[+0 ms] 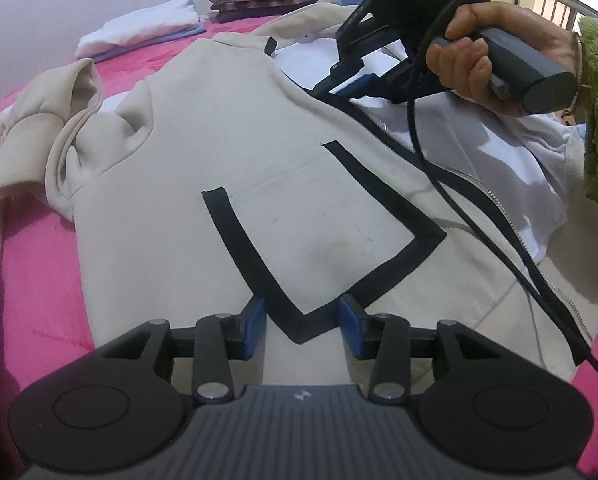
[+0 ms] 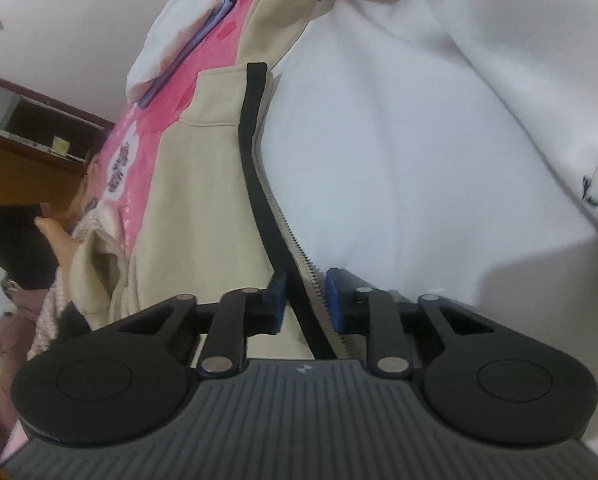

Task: Fold clothes

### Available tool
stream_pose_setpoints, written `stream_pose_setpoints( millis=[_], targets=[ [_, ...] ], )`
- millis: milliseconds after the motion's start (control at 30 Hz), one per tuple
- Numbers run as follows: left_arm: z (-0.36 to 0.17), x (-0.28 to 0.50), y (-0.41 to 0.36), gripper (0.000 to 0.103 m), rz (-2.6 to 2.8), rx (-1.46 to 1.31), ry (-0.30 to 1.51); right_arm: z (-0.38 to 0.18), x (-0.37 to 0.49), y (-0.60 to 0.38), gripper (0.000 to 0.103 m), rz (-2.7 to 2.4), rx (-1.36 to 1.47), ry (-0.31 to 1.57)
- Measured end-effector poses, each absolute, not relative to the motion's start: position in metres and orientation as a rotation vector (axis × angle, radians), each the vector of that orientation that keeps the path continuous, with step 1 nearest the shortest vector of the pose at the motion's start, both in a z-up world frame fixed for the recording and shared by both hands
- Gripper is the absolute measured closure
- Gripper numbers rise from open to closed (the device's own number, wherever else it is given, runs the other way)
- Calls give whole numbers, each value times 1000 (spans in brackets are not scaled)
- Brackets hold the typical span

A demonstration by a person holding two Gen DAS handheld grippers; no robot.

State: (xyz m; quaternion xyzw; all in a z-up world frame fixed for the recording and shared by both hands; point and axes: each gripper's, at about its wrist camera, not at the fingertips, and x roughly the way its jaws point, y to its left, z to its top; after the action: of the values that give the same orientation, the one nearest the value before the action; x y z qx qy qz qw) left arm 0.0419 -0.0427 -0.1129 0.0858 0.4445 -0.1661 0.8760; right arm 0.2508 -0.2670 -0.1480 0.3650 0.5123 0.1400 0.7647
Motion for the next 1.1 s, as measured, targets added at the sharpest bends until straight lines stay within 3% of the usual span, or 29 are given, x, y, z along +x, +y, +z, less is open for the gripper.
stream_pose_setpoints(
  millis=[133, 233, 367, 467, 633, 833, 1033, 1100],
  targets=[
    [-113, 40, -43, 60, -346, 186, 923, -146, 240, -271, 97, 316, 872, 1029],
    [-113, 40, -44, 60, -345, 196, 918, -128, 223, -260, 98, 313, 724, 894],
    [-112, 38, -45, 60, -344, 210, 913, -114, 199, -214, 97, 256, 200, 753],
    [-113, 39, -46, 60, -344, 218, 912, -131, 194, -182, 94, 238, -124, 764],
    [-112, 38, -46, 59, -343, 222, 912, -114, 206, -201, 85, 199, -24, 812],
    [-112, 36, -49, 59, -340, 242, 908, -79, 214, -218, 85, 200, 122, 696],
    [-112, 34, -51, 58, -332, 260, 895, -138, 262, -188, 88, 263, 118, 871],
    [-112, 35, -50, 57, -330, 250, 896, -129, 265, -186, 87, 249, 149, 871]
  ],
)
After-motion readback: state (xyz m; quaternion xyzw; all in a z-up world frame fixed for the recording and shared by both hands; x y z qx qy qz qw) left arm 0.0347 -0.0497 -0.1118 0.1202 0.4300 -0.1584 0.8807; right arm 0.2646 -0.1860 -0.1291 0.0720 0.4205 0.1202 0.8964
